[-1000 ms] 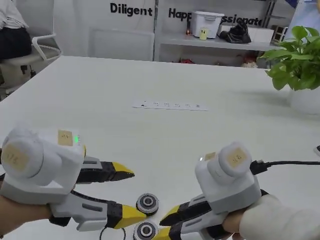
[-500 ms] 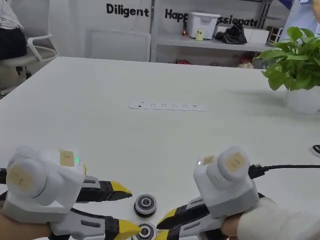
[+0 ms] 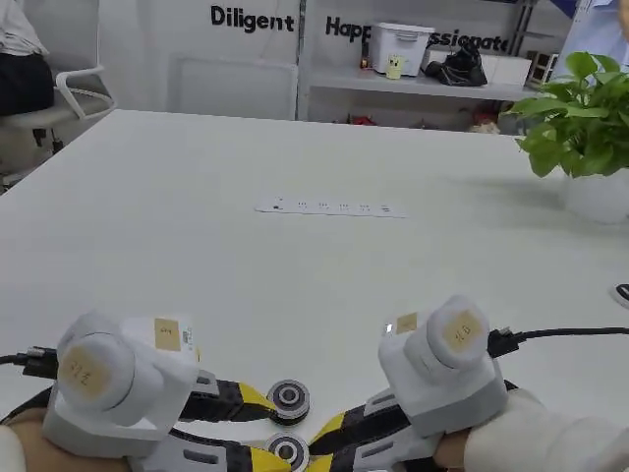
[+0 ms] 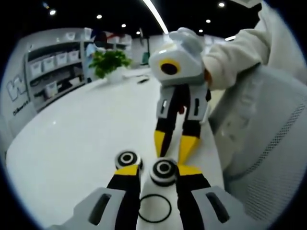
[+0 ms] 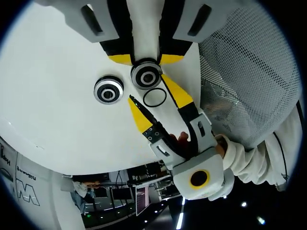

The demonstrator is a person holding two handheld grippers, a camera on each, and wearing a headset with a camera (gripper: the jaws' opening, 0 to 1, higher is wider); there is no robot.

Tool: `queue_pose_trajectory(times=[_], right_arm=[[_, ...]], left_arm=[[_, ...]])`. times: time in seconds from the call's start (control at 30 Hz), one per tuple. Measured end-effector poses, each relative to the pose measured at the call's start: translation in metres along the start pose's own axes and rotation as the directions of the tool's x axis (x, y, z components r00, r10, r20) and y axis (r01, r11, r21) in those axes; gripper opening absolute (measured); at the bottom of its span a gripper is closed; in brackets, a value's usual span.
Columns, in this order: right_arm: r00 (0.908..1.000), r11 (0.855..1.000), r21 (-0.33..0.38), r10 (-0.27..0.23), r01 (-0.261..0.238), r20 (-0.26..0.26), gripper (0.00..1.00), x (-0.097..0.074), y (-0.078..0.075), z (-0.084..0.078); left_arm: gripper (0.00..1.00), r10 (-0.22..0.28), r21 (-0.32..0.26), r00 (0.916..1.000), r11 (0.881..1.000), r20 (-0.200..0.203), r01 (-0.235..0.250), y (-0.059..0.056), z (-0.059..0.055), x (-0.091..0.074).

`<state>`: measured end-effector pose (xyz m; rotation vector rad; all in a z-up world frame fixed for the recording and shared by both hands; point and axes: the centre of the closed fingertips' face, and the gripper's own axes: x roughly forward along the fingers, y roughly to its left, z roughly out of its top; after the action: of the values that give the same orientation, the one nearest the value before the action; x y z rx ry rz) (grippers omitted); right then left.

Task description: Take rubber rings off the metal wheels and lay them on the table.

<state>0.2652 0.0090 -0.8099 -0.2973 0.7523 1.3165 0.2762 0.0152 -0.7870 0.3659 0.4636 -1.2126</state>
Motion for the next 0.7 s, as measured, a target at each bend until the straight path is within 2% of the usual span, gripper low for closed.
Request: queue_pose_trajectory(times=[0.07,0.13,0.17,0.33,0.5,0.7], right_arm=[[1.0,1.0,-0.006,-0.005,0.005,-0.007,0.12,0.0002,-0.0012,-0.0016],[0.9999,1.0,-0.008,-0.011,0.011,-0.012,0.08,0.0004,-0.0026,-0.0028],[0.9999,1.0,-0.007,-0.011,0.011,-0.011,0.07,0.0004,-0.0029,-0.0027],[0.9996,1.0,-0.023,-0.022,0.022,-0.017,0.05,0.0004,-0.0045,-0.003],[0.9992,0.999,-0.032,-0.035,0.034,-0.021,0.01,0.0002,-0.0062,-0.0024],[0.9988,0.999,0.009,-0.042,0.042,-0.026,0.0,-0.0009,-0.0087,-0.0023]], left_arm=[[0.26,-0.016,-0.02,0.9998,1.0,-0.008,0.016,-0.0022,-0.0034,0.0016],[0.24,-0.021,-0.009,0.9997,1.0,-0.015,0.021,-0.0031,-0.0051,0.0018],[0.23,-0.025,-0.011,0.9997,1.0,-0.005,0.025,-0.0037,-0.0032,0.0018],[0.14,-0.044,-0.021,0.999,0.999,-0.003,0.044,-0.0069,-0.0041,0.0023],[0.14,-0.04,-0.02,0.9992,0.999,0.003,0.04,-0.0073,-0.0031,0.003],[0.14,-0.038,-0.021,0.9992,0.999,0.007,0.038,-0.0075,-0.0027,0.0031]])
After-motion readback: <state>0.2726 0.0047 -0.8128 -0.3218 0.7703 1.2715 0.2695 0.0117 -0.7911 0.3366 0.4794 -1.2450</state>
